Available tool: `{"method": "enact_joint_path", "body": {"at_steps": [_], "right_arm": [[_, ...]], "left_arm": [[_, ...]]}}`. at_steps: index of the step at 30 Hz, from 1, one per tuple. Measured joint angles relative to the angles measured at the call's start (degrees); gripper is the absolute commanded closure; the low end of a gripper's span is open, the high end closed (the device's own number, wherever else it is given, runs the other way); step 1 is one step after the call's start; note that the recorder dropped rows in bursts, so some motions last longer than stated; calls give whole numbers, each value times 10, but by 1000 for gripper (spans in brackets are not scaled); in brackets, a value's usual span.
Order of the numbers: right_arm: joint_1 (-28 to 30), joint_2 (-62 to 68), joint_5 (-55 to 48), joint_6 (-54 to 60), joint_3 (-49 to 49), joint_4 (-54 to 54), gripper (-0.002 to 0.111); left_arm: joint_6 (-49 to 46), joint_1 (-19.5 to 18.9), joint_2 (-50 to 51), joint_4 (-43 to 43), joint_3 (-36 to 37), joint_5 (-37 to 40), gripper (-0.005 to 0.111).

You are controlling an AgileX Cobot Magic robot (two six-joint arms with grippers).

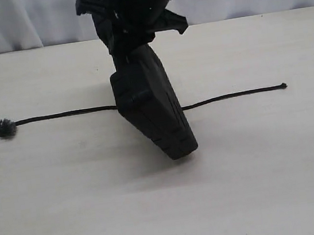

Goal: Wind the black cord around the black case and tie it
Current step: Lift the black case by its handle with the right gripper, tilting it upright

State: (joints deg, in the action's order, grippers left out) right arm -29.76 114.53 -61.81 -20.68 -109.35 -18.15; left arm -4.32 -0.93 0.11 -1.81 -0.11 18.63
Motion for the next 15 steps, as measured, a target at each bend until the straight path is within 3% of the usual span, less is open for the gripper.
{"method": "enact_joint_path", "body": {"at_steps": [6, 15], "right_arm": [[53, -15, -47, 126, 43, -150, 104], [84, -15, 0, 284, 143, -362, 104]], "left_arm": [[0, 0, 0, 0, 0, 0, 107], [0, 0, 0, 0, 0, 0, 107]]}}
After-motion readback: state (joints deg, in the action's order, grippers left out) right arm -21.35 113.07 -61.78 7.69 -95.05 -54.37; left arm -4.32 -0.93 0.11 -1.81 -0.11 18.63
